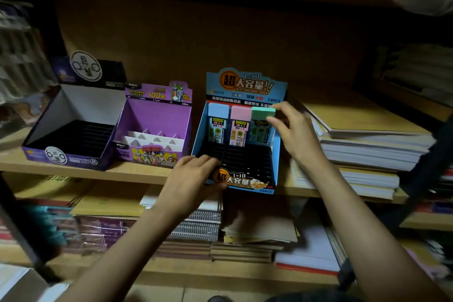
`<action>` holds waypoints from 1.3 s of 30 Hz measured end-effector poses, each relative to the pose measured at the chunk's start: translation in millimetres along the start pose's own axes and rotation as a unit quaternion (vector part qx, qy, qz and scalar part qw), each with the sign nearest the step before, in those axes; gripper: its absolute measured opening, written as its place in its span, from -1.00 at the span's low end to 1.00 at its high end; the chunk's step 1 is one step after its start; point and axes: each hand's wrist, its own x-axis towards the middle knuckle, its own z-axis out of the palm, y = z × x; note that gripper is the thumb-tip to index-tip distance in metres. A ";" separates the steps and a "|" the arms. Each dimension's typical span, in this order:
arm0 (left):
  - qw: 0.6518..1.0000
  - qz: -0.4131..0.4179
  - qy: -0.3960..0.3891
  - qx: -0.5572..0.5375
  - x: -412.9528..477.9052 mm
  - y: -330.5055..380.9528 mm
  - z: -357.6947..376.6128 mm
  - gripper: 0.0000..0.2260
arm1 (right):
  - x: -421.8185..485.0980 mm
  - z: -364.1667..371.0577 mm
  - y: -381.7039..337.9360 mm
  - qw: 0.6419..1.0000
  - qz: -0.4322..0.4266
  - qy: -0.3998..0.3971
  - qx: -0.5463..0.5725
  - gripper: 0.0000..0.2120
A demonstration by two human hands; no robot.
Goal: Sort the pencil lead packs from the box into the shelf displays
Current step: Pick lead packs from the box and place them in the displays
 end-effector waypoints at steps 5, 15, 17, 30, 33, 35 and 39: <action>1.000 -0.002 0.011 -0.005 -0.5 -0.6 1.8 -0.58 | -0.4 2.9 7.6 0.999 0.039 -0.009 0.031 -0.83; 0.999 -0.013 0.012 -0.027 -1.6 -0.9 3.4 -0.60 | 10.7 7.0 9.7 0.998 0.032 0.056 0.001 -0.82; 0.999 -0.014 0.014 -0.030 -1.7 -1.2 4.1 -0.61 | 12.4 5.0 10.2 0.998 0.032 0.045 0.026 -0.81; 0.999 -0.015 0.021 -0.046 -1.9 -2.0 5.4 -0.62 | 6.9 11.2 6.3 0.991 0.010 0.061 -0.116 -0.71; 0.999 -0.011 0.015 -0.039 -1.2 -2.4 4.9 -0.63 | 3.7 14.3 4.2 0.982 0.035 0.068 -0.174 -0.66; 0.999 -0.009 0.008 -0.034 0.3 -0.6 2.9 -0.63 | 2.6 12.9 -0.1 0.980 0.045 0.056 -0.188 -0.64; 0.999 0.009 0.008 -0.045 -4.5 1.0 -9.8 -0.61 | -10.9 9.7 -15.1 0.972 0.037 0.027 -0.232 -0.56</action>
